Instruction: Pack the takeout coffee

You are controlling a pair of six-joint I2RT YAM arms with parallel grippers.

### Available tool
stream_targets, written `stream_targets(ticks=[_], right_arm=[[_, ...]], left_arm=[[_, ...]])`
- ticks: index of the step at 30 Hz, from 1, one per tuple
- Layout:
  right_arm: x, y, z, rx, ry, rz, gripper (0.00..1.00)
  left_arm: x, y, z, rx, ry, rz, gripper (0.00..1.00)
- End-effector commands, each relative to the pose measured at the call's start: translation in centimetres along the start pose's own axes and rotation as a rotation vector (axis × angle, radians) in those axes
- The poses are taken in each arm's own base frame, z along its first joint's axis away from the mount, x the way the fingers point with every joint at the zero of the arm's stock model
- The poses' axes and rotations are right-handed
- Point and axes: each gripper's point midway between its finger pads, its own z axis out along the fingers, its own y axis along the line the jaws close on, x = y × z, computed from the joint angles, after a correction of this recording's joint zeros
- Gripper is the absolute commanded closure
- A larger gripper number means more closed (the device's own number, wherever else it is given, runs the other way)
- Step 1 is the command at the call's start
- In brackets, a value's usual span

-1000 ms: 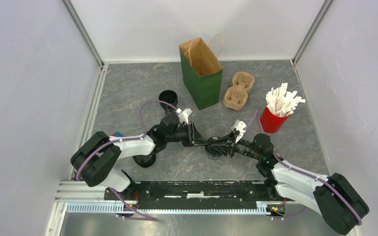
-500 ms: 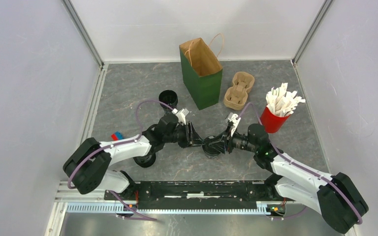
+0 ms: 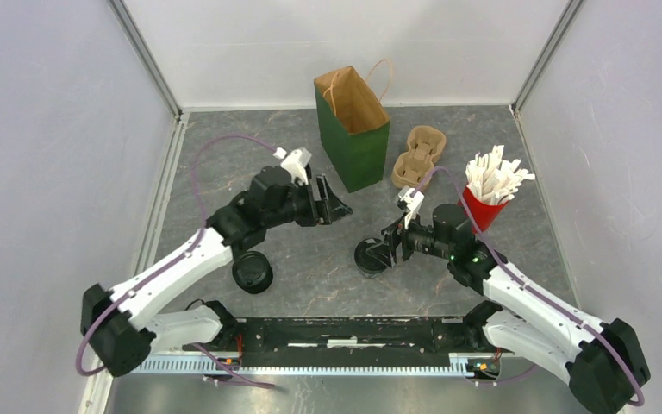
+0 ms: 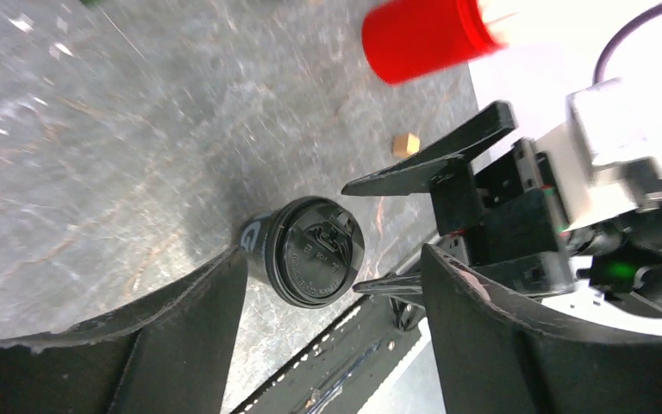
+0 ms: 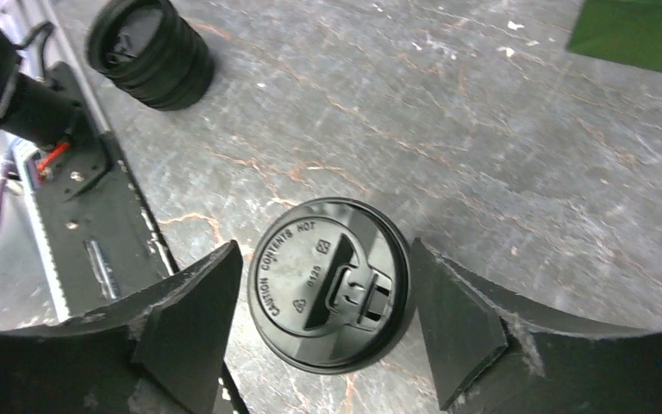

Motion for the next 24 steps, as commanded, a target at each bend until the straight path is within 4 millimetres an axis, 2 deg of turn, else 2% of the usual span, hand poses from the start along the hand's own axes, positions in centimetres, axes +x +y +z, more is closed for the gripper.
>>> stream_targets(ticks=[1,2,4,8,11,17,24], right_arm=[[-0.7,-1.5,-0.8,0.148,0.040,-0.052,0.15],[-0.9,-1.7,-0.9,0.172,0.049,-0.064,0.10],[-0.5,-1.9,-0.8,0.214,0.085,-0.086,0.02],[-0.6,-1.5,-0.4,0.271,0.123,-0.133,0.02],[-0.5,-1.1,-0.1,0.293,0.143,-0.161,0.02],[0.0,-0.9,0.5,0.296,0.184,-0.193,0.02],[0.6,-0.7,1.0,0.292,0.211,-0.214,0.02]], left_arm=[[-3.5,0.9,-5.5,-0.169,-0.109,0.178,0.11],[-4.0,0.9,-6.4,-0.187,-0.126,0.198,0.01],[-4.5,0.9,-8.4,-0.217,-0.145,0.239,0.00],[-4.1,1.3,-10.6,-0.238,-0.136,0.301,0.00],[-3.4,2.3,-11.5,-0.257,-0.139,0.344,0.00],[-2.4,5.2,-12.0,-0.327,-0.151,0.414,0.00],[-2.2,6.0,-12.0,-0.331,-0.177,0.450,0.00]])
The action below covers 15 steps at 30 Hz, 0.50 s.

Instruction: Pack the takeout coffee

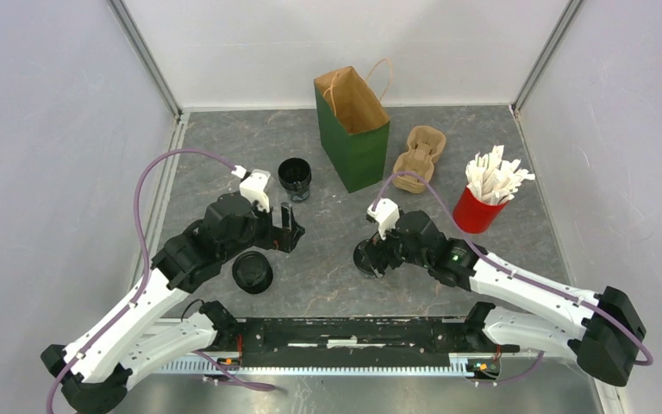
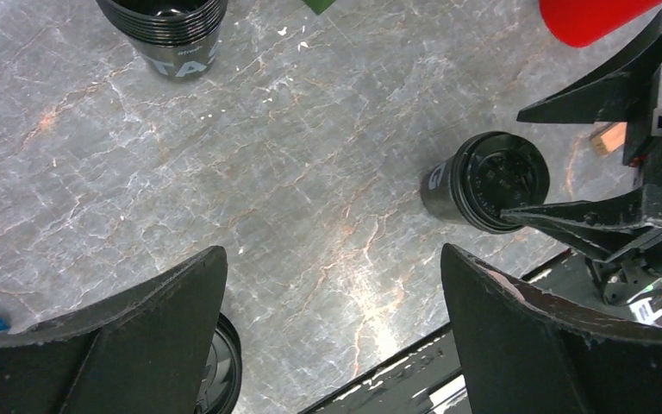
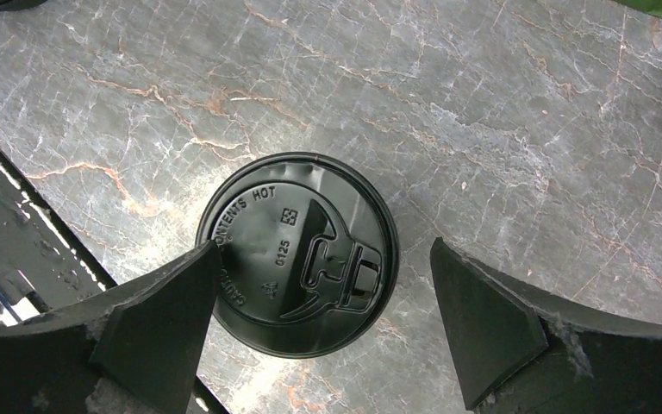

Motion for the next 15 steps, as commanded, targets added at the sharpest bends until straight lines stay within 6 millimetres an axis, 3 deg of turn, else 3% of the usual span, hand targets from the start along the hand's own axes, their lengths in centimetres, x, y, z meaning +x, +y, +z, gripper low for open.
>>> stream_targets(ticks=[1,8,15], right_arm=[[-2.5,0.2,-0.1,0.010,-0.054,-0.029,0.02],[-2.6,0.3,0.0,0.022,-0.051,-0.047,0.02],[-4.0,0.6,-0.6,0.007,-0.066,-0.056,0.02]], left_arm=[[-1.0,0.8,-0.1,-0.025,-0.054,0.070,0.00],[-0.7,1.1,-0.1,-0.036,-0.047,0.075,0.00],[-0.7,1.3,-0.3,-0.044,-0.056,0.075,0.00]])
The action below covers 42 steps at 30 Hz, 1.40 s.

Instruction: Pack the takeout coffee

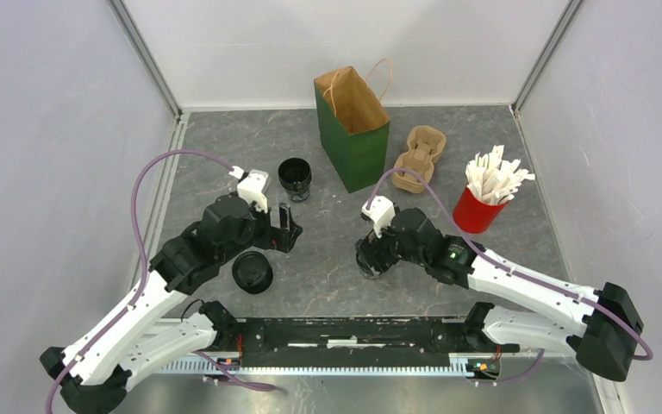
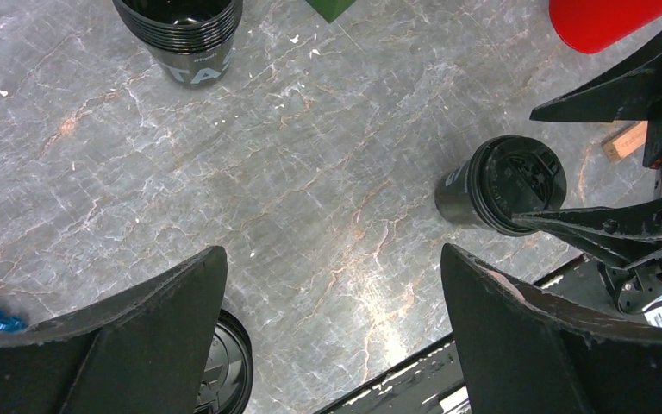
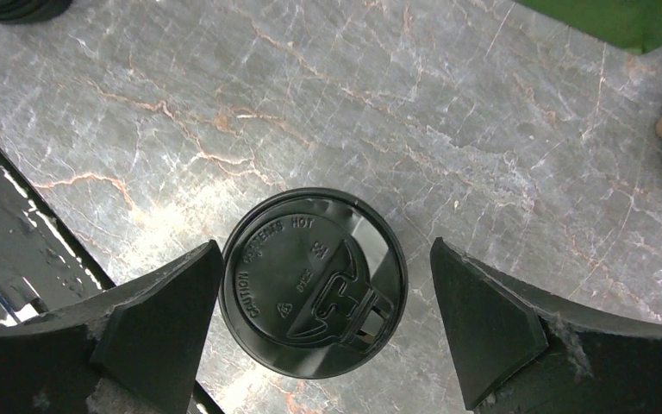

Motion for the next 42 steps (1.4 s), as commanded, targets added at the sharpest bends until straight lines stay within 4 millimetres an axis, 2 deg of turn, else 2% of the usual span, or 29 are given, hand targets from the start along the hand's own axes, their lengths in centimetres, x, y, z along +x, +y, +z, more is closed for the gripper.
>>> stream_targets(ticks=[1,28,35,42], right_arm=[[-2.9,0.1,-0.7,-0.002,-0.066,-0.015,0.02],[1.0,0.4,0.6,0.021,0.025,-0.077,0.02],[1.5,0.7,0.9,0.006,0.031,-0.075,0.03],[0.8,0.4,0.7,0.020,0.003,-0.073,0.10]], left_arm=[[-0.7,0.7,-0.1,-0.023,-0.041,0.051,0.00],[-0.4,1.2,0.2,-0.050,-0.025,0.065,0.00],[-0.3,1.3,0.3,-0.053,-0.023,0.067,0.00],[-0.3,1.3,0.2,-0.055,-0.024,0.069,0.00]])
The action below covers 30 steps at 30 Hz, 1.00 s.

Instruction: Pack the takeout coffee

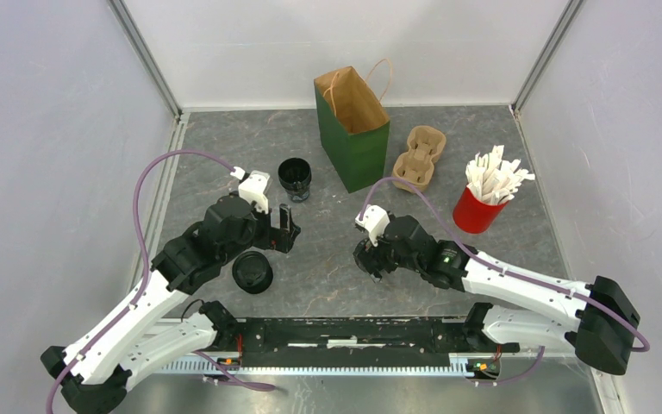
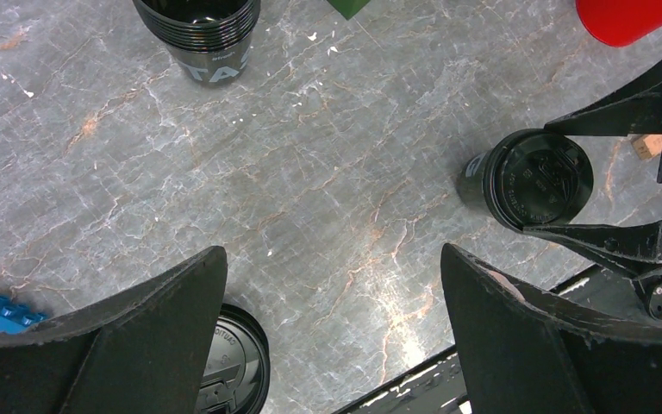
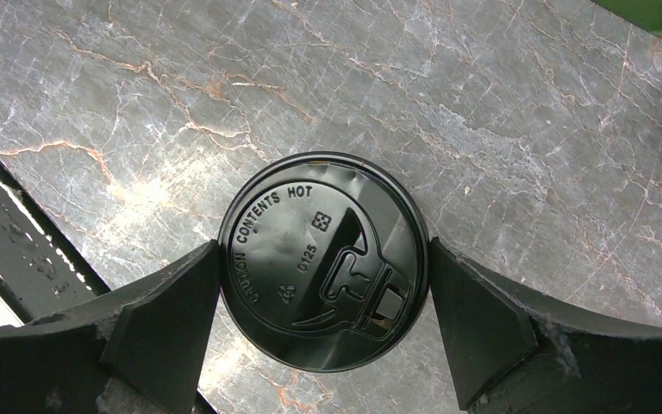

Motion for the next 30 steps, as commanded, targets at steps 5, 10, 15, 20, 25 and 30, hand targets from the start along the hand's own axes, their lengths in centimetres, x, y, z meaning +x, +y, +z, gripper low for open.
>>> stream_targets(ticks=[5,10,15,20,25,30], right_arm=[[-0.7,-0.6,0.0,0.037,-0.041,-0.012,0.12],[-0.8,-1.3,0.3,0.066,-0.059,-0.009,0.13],[-0.7,-2.5,0.8,0.060,-0.064,0.051,0.13],[-0.7,-5.0,1.1,0.088,-0.083,0.129,0.14],[-0.5,-7.7,1.4,0.141,-0.072,0.184,0.13],[0.3,-9.8,1.7,0.187,-0.047,0.237,0.12]], left_arm=[[-0.6,0.6,0.0,-0.024,-0.026,0.036,0.00],[-0.6,0.6,0.1,-0.026,-0.025,0.036,0.00],[-0.5,0.6,0.2,-0.028,-0.021,0.037,0.00],[-0.5,0.6,0.3,-0.029,-0.017,0.038,0.00],[-0.4,0.6,0.3,-0.029,-0.015,0.040,0.00],[-0.3,0.6,0.4,-0.029,-0.012,0.039,0.00]])
